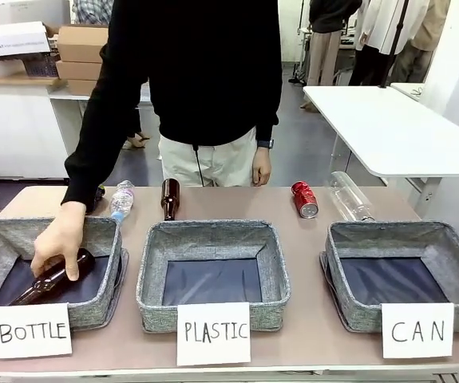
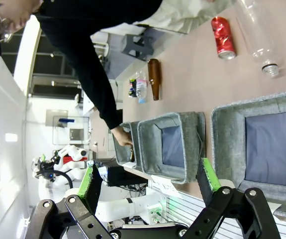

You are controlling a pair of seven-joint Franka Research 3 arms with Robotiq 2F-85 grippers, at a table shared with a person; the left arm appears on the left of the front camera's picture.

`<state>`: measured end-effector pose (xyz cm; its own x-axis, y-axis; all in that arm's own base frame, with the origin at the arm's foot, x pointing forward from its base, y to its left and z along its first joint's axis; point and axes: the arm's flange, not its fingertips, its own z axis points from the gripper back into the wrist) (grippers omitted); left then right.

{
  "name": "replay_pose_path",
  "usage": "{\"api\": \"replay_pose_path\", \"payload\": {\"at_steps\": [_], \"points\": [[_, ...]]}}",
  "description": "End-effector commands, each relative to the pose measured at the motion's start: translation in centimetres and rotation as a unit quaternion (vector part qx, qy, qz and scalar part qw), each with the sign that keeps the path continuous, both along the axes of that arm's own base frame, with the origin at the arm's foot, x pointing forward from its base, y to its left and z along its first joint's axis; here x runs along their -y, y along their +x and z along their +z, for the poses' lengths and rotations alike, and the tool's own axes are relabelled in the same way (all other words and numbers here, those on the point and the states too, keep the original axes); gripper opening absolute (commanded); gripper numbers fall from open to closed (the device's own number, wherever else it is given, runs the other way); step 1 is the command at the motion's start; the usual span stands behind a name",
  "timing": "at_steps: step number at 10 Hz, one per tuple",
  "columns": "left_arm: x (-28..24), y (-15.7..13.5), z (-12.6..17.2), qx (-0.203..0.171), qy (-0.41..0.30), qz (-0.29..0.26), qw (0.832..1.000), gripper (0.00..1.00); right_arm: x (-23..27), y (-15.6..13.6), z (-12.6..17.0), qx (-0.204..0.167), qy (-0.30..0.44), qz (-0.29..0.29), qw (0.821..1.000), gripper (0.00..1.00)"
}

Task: Sort the can waste into the basket.
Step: Pick up the can waste from the table and place it in the right Fabric basket.

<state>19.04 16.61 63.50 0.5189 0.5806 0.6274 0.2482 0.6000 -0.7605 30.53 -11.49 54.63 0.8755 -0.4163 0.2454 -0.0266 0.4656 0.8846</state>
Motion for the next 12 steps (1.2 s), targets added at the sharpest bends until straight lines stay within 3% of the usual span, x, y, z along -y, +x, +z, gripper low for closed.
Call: {"api": "replay_pose_path", "payload": {"at_steps": [1,5,6,7,8,9,10,11,12], "points": [[-0.2,0.1,-0.1,0.009,0.001,-0.001,1.000,1.00,0.0,0.2,0.0,0.016,0.006,0.006,1.000,1.00],[0.0,0.0,0.0,0.000,0.000,0.000,1.000,1.00,0.0,0.2,0.0,0.016,0.006,0.006,1.000,1.00],[1.5,3.8,0.0,-0.042,0.087,-0.024,0.995,1.00,0.0,0.2,0.0,0.016,0.006,0.006,1.000,1.00],[3.4,8.9,-0.6,-0.065,0.171,0.028,0.983,1.00,0.0,0.2,0.0,0.016,0.006,0.006,1.000,1.00],[5.7,14.8,-2.2,-0.113,0.267,-0.001,0.957,1.00,0.0,0.2,0.0,0.016,0.006,0.006,1.000,1.00],[7.1,19.8,-4.4,-0.139,0.337,0.020,0.931,1.00,0.0,0.2,0.0,0.016,0.006,0.006,1.000,1.00],[8.2,23.6,-7.1,-0.164,0.389,0.004,0.906,1.00,0.0,0.2,0.0,0.016,0.006,0.006,1.000,1.00],[9.7,26.4,-9.8,-0.199,0.380,-0.073,0.900,1.00,0.0,0.2,0.0,0.016,0.006,0.006,1.000,1.00],[11.1,28.5,-12.3,-0.215,0.376,-0.097,0.896,1.00,0.0,0.2,0.0,0.016,0.006,0.006,1.000,1.00]]}}
